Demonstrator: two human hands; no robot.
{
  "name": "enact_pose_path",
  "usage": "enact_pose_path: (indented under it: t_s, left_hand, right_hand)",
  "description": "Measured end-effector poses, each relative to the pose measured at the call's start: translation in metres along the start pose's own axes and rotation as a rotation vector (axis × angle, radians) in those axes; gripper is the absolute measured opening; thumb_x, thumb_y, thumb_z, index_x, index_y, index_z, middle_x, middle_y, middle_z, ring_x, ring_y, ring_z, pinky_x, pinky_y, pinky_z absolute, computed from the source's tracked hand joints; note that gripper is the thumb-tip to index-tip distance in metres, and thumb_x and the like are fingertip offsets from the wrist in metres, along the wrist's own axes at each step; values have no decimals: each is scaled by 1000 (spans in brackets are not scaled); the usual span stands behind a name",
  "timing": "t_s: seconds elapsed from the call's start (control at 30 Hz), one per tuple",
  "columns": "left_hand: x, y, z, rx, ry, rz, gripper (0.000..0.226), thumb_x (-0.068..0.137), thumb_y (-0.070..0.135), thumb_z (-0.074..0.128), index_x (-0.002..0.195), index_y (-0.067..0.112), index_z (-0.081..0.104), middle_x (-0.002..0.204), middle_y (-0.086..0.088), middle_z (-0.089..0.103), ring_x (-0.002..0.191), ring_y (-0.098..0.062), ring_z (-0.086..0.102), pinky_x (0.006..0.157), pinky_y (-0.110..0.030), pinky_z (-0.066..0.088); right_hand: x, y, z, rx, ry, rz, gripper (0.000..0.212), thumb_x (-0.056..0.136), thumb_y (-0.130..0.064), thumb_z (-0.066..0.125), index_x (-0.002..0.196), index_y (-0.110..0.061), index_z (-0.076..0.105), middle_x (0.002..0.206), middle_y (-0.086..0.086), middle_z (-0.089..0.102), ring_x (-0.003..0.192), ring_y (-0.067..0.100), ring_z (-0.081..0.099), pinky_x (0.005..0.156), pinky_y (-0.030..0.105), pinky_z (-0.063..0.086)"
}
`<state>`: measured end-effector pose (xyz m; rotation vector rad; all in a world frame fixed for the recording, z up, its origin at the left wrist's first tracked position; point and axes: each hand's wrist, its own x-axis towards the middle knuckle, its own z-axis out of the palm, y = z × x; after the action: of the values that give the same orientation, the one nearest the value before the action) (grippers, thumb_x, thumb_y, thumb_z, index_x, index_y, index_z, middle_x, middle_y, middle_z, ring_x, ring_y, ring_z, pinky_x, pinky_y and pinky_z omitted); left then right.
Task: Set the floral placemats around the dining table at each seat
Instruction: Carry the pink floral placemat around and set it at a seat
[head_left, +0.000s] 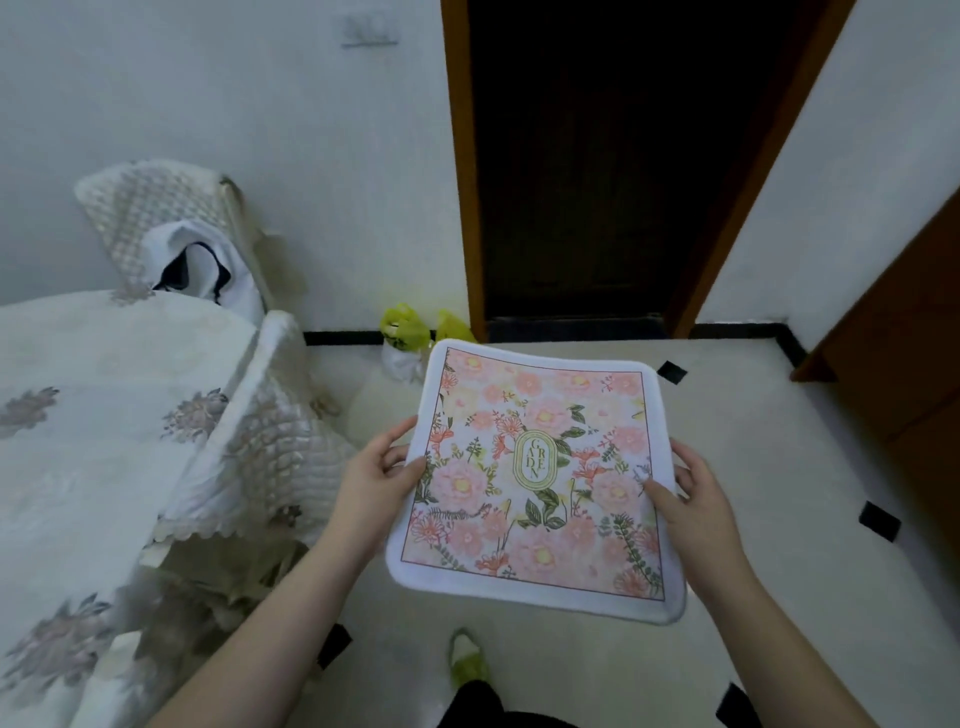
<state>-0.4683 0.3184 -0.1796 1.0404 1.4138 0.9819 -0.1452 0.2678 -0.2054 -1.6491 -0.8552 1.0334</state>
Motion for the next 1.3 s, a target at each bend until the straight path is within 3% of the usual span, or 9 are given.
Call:
enact_pose_path:
  t_s: [0.13, 0.4, 0.57, 0.83, 1.3]
  left_hand:
    - [47, 5, -29, -20, 71, -6, 47, 92, 5, 64, 129, 35, 60, 101, -6, 76, 88, -31, 74, 77, -54, 59]
    - [123, 30, -70, -61, 129, 12, 46, 94, 3, 61, 131, 29, 58, 98, 1, 77, 85, -24, 75, 72, -45, 61]
    - [155, 35, -87, -81, 184, 42, 44, 94, 3, 62, 125, 34, 62, 101, -2, 77, 88, -23, 75, 75, -42, 60]
    - [216, 46, -100, -49, 259, 16, 45, 93, 7, 63, 130, 32, 59, 106, 2, 76, 93, -24, 74, 81, -50, 59]
    - [330, 92, -80, -147, 468, -56, 44, 96, 6, 60, 133, 29, 57, 103, 0, 77, 88, -28, 75, 76, -52, 60]
  right_hand:
    - [45, -23, 44, -36, -59, -17, 47, 95, -12, 60, 133, -35, 47, 113, -7, 69, 90, 15, 72, 73, 44, 61]
    - [115, -68, 116, -28, -110, -45, 49, 94, -12, 60, 134, -37, 47, 113, -5, 69, 94, 19, 71, 76, 50, 60]
    - [146, -86, 145, -56, -155, -44, 46, 95, -12, 59, 132, -36, 48, 114, -6, 68, 91, 17, 72, 72, 49, 61]
    - [229, -112, 197, -86, -252, -67, 47, 95, -10, 59, 127, -42, 49, 112, -8, 68, 92, 17, 71, 75, 48, 60]
    - [400, -159, 270, -125, -469, -59, 45, 95, -11, 60, 129, -38, 48, 114, -9, 66, 91, 16, 70, 75, 47, 60]
